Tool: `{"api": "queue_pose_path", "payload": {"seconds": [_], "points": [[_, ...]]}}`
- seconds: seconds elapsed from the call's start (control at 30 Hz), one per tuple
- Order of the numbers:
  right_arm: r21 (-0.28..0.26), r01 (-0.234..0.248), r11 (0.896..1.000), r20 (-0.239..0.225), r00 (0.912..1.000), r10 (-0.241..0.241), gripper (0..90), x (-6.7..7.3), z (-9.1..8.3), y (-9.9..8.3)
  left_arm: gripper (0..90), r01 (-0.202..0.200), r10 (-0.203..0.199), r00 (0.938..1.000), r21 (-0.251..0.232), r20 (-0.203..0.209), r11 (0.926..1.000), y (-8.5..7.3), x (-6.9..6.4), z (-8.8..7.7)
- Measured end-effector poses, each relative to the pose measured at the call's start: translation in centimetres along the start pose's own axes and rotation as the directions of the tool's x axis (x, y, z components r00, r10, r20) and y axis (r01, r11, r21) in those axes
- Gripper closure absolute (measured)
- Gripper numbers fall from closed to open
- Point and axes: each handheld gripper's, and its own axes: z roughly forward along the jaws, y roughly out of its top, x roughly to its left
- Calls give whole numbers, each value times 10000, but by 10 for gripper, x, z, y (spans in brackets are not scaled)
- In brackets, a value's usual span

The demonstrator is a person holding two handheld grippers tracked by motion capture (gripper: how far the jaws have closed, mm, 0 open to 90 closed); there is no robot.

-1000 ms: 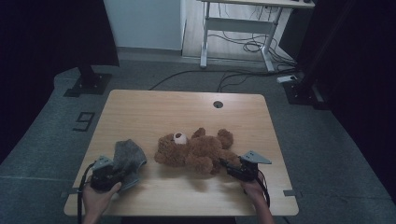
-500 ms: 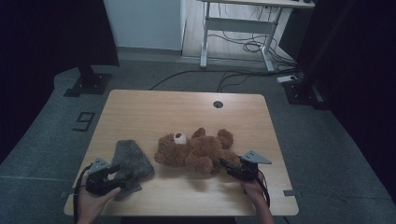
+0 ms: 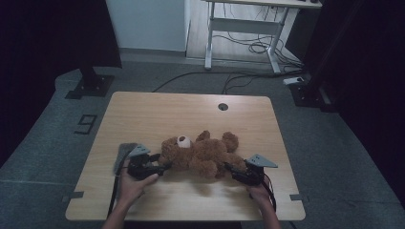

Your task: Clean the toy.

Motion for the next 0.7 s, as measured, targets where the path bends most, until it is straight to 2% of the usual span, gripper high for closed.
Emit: {"api": "queue_pose_path", "payload": {"seconds": [0.1,0.2,0.27,0.37,0.47,0.7], "points": [[-45,125,9999,144,9998,-125,419,-1,1,2,351,-104,107,9997,125,-213,9999,-1,-5,10],[-134,157,9998,571,9983,-149,419,-5,3,6,366,-65,66,9999,102,-97,9999,-1,-8,13],[-189,26,9998,586,9983,-15,419,-8,4,6,364,-180,184,9996,138,-233,9997,-1,-10,13],[-227,50,9997,610,9981,-36,392,-8,4,6,357,-91,92,9996,34,-274,10000,0,-8,10],[-417,-130,9990,745,9971,161,314,-7,-1,8,341,84,-96,9993,-330,-363,9994,-1,-5,-1],[-894,-433,9951,819,9954,507,223,-4,-22,13,329,-149,96,9977,-791,-664,9968,-9,-7,-35]]}}
